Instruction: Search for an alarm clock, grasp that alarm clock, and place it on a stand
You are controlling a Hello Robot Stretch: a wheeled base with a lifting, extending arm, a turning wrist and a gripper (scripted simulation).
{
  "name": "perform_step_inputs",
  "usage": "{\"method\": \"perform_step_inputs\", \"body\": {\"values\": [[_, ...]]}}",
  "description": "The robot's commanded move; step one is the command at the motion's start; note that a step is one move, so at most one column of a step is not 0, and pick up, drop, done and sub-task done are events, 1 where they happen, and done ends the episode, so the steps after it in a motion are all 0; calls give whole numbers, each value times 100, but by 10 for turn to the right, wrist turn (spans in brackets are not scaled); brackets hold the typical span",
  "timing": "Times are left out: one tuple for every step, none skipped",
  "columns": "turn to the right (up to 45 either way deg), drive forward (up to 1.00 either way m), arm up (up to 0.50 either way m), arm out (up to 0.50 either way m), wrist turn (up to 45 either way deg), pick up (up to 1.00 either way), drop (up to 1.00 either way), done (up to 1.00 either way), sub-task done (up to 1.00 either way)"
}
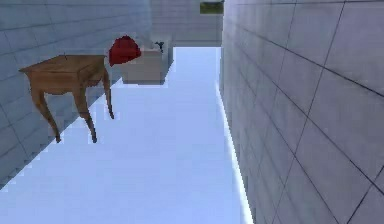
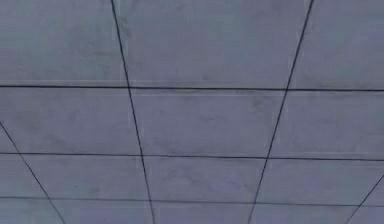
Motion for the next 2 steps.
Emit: {"method": "perform_step_inputs", "body": {"values": [[0,100,0,0,0,0,0,0,0],[0,100,0,0,0,0,0,0,0]]}}
